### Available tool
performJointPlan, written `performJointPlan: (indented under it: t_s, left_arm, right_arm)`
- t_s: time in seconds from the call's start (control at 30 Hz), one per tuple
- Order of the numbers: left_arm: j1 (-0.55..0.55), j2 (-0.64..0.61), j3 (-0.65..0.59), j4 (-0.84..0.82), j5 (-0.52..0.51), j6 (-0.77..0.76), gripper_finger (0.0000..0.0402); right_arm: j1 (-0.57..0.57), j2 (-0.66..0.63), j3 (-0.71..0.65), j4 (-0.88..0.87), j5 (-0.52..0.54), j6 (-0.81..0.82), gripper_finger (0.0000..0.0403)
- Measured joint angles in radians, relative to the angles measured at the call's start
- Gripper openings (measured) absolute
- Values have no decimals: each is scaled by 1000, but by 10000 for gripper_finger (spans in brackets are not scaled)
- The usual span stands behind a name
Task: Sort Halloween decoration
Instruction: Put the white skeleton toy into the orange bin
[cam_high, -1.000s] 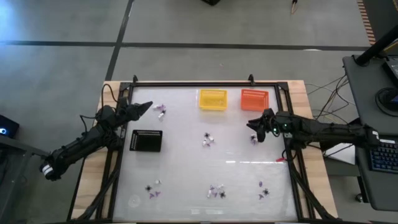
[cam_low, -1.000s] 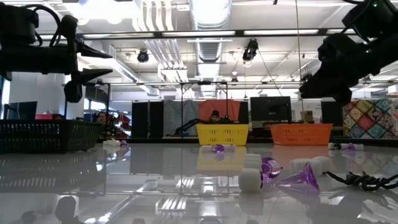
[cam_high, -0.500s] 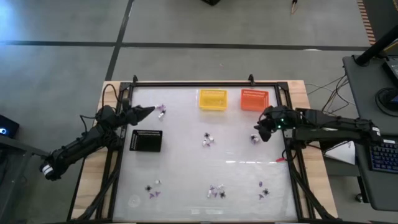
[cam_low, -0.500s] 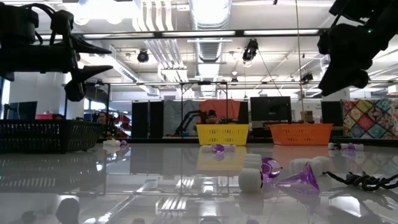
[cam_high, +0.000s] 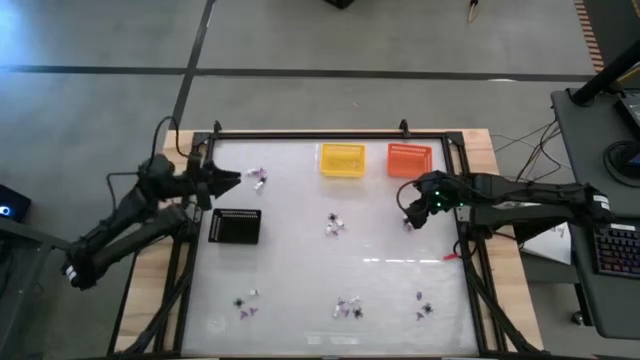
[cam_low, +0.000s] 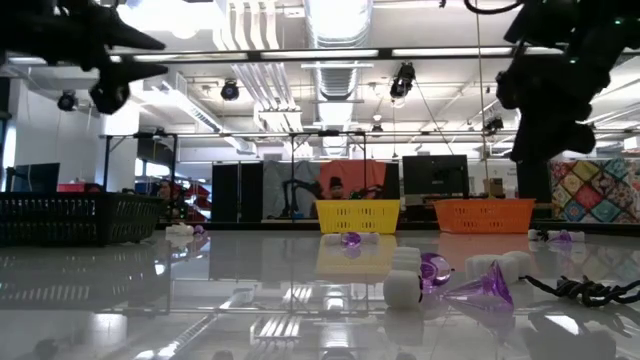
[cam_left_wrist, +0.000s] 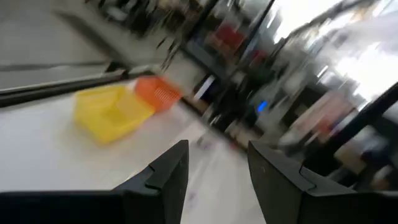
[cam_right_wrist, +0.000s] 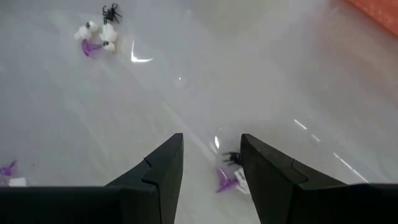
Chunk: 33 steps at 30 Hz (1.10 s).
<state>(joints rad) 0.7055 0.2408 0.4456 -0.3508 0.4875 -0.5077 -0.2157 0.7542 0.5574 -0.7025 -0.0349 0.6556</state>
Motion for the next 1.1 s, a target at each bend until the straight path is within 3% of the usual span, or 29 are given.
performJointPlan:
  t_s: [0.13,0.23,0.63,1.1]
  left_arm:
    - [0,38,166,-331,-93,159,148]
    - [0,52,240,-431,-121,210,148]
    - [0,38,265,-449,-122,245,148]
    - [0,34,247,-489,-121,246,148]
  right_arm:
    - [0,79,42,44,0,2,153]
    - [2,149,78,71,0,2,153]
    - [14,482,263,116,8,45,153]
    - [133,870,565,117,7,-24,146]
